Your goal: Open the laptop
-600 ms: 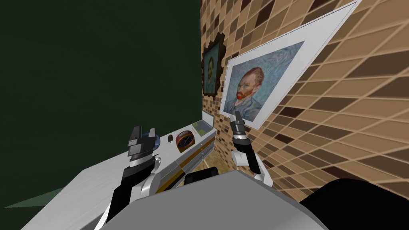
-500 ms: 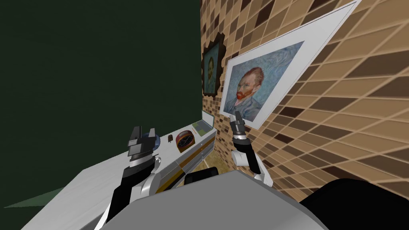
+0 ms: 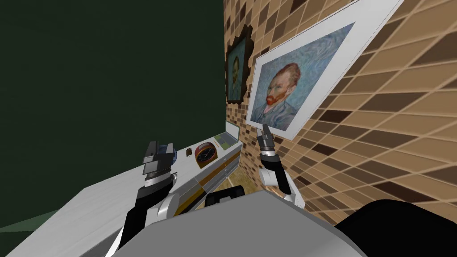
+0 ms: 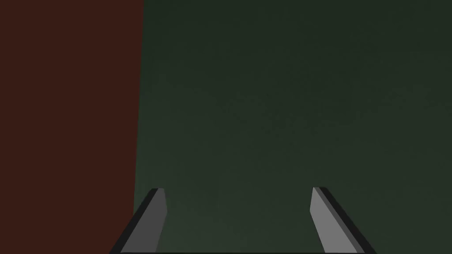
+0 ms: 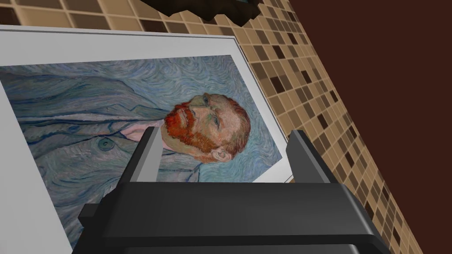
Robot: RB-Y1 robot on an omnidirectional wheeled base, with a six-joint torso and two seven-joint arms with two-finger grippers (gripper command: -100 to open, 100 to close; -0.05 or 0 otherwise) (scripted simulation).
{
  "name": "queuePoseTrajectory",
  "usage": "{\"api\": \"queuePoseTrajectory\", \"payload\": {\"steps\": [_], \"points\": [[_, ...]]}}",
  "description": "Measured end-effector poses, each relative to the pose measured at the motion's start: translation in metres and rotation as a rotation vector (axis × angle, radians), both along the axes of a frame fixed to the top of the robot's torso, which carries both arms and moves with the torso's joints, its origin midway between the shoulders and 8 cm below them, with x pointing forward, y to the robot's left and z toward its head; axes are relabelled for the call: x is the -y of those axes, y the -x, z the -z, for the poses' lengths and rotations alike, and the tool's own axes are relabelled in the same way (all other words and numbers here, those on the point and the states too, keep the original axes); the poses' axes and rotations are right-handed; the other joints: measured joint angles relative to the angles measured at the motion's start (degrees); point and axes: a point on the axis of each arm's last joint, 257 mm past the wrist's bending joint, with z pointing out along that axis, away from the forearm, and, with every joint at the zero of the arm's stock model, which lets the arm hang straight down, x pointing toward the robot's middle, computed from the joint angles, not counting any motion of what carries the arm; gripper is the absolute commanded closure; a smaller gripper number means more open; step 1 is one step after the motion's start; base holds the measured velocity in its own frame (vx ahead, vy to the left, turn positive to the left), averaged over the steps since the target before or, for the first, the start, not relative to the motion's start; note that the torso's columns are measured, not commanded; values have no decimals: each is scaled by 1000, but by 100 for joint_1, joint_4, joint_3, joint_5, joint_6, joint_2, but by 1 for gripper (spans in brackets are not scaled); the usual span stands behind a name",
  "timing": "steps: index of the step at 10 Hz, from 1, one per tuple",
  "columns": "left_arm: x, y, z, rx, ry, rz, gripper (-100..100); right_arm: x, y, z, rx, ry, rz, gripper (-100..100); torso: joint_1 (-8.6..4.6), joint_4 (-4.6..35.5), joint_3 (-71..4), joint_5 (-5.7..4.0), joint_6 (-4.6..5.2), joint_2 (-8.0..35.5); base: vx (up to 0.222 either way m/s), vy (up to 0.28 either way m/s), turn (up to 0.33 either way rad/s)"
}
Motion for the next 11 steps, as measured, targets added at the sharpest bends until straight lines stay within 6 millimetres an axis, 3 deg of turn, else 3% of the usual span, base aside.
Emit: {"api": "queuePoseTrajectory", "payload": {"steps": [3,4,6,11], "points": [[0,0,0,0,0,0,0,0,0,0,0,0,0,0,0,1269,-2537,0,0,1270,0,0,0],[0,0,0,0,0,0,0,0,0,0,0,0,0,-100,0,1692,-3383,0,0,1693,2,-8,34],[0,0,0,-1,0,0,0,-1,-2,3,-15,45,-1,-100,-5,1937,-3888,-1,0,1941,-11,-24,68],[0,0,0,-1,0,0,0,0,-7,15,-79,241,22,-100,-2,1961,-3919,-1,0,1962,-23,-54,103]]}}
